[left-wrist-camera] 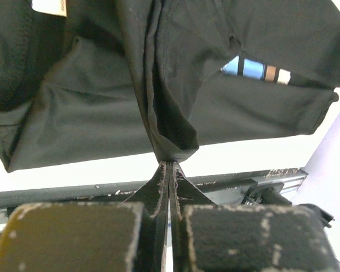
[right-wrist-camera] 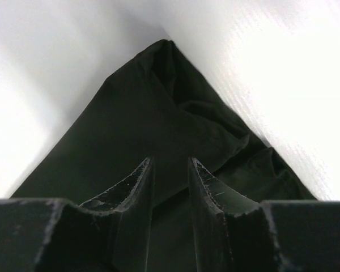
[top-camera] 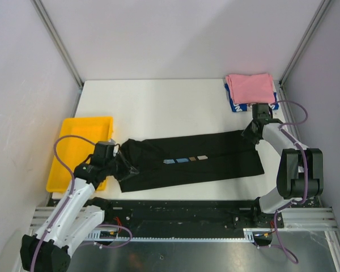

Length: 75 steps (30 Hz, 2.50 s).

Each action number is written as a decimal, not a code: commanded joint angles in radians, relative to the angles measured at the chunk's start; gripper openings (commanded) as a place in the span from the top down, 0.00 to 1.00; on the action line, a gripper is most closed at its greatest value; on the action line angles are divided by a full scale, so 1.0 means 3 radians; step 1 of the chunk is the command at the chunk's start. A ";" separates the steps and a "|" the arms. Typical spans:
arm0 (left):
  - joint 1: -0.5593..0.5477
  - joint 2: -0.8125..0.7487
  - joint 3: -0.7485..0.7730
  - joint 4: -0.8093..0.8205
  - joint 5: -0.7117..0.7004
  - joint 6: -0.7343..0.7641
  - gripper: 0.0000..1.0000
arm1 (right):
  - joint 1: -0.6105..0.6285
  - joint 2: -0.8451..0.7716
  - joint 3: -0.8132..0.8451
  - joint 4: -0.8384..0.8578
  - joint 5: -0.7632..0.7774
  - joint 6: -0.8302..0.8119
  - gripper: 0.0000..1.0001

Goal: Fold and stack the t-shirts
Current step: Fold the other side of the tshirt into a rectangle

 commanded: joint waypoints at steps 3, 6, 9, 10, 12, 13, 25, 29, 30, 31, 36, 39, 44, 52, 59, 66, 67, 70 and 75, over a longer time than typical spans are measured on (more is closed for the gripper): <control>-0.0322 -0.0174 -0.0181 -0.0035 -0.0058 -0.0272 1.00 | 0.0100 -0.0003 0.0153 0.0047 0.0010 -0.0055 0.65; -0.0422 -0.0169 -0.0241 -0.0036 -0.0096 -0.0341 1.00 | 0.0133 0.0023 0.0151 0.0047 0.0002 -0.0056 0.65; -0.0546 -0.0162 -0.0266 -0.0030 -0.0154 -0.0415 1.00 | 0.0168 0.0052 0.0150 0.0053 -0.0003 -0.0050 0.65; -0.0580 -0.0145 -0.0265 -0.0032 -0.0178 -0.0430 1.00 | 0.0176 0.0064 0.0152 0.0063 -0.0009 -0.0053 0.65; -0.0615 -0.0098 -0.0258 -0.0028 -0.0213 -0.0435 1.00 | 0.0197 0.0085 0.0153 0.0077 -0.0013 -0.0049 0.66; -0.0630 -0.0069 -0.0258 -0.0023 -0.0225 -0.0427 1.00 | 0.0213 0.0096 0.0154 0.0085 -0.0019 -0.0047 0.66; -0.0822 0.0198 -0.0349 0.0105 -0.0301 -0.0473 1.00 | 0.0502 0.0135 0.0160 0.0294 -0.0177 -0.0063 0.66; -0.0922 0.0313 -0.0326 0.0176 -0.0308 -0.0481 1.00 | 0.0715 0.0211 0.0244 0.0362 -0.0219 -0.0101 0.65; -0.0949 0.0340 -0.0315 0.0186 -0.0314 -0.0486 1.00 | 0.0769 0.0238 0.0273 0.0376 -0.0234 -0.0109 0.65; -0.0968 0.0364 -0.0308 0.0194 -0.0319 -0.0486 1.00 | 0.0824 0.0259 0.0300 0.0393 -0.0252 -0.0117 0.65; -0.1030 0.0429 -0.0289 0.0225 -0.0330 -0.0488 1.00 | 0.1106 0.0377 0.0455 0.0444 -0.0282 -0.0157 0.65; -0.1042 0.0434 -0.0309 0.0232 -0.0345 -0.0474 1.00 | 0.1243 0.0461 0.0559 0.0455 -0.0308 -0.0175 0.65; -0.1043 0.0460 -0.0287 0.0225 -0.0388 -0.0393 0.94 | 0.1569 0.0612 0.0759 0.0522 -0.0401 -0.0268 0.65; -0.1040 0.0235 0.0241 -0.0004 -0.0950 0.0059 0.55 | 0.2111 0.1013 0.1251 0.0626 -0.0846 -0.0637 0.58; -0.0937 0.0397 0.0436 -0.0101 -0.1382 -0.0005 0.64 | 0.2506 0.1487 0.1833 0.0483 -0.1087 -0.0924 0.54; -0.0542 0.0727 0.0391 0.0032 -0.1535 -0.0113 0.68 | 0.2780 0.1960 0.2305 0.0443 -0.1338 -0.1012 0.49; -0.0481 0.0780 0.0391 0.0089 -0.1492 -0.0072 0.68 | 0.2816 0.2010 0.2360 0.0437 -0.1351 -0.1024 0.48; -0.0362 0.0981 0.0420 0.0195 -0.1429 0.0044 0.69 | 0.2934 0.2132 0.2502 0.0391 -0.1294 -0.1085 0.44; -0.0157 0.1243 0.0426 0.0350 -0.1323 0.0142 0.72 | 0.3024 0.2233 0.2619 0.0324 -0.1215 -0.1112 0.41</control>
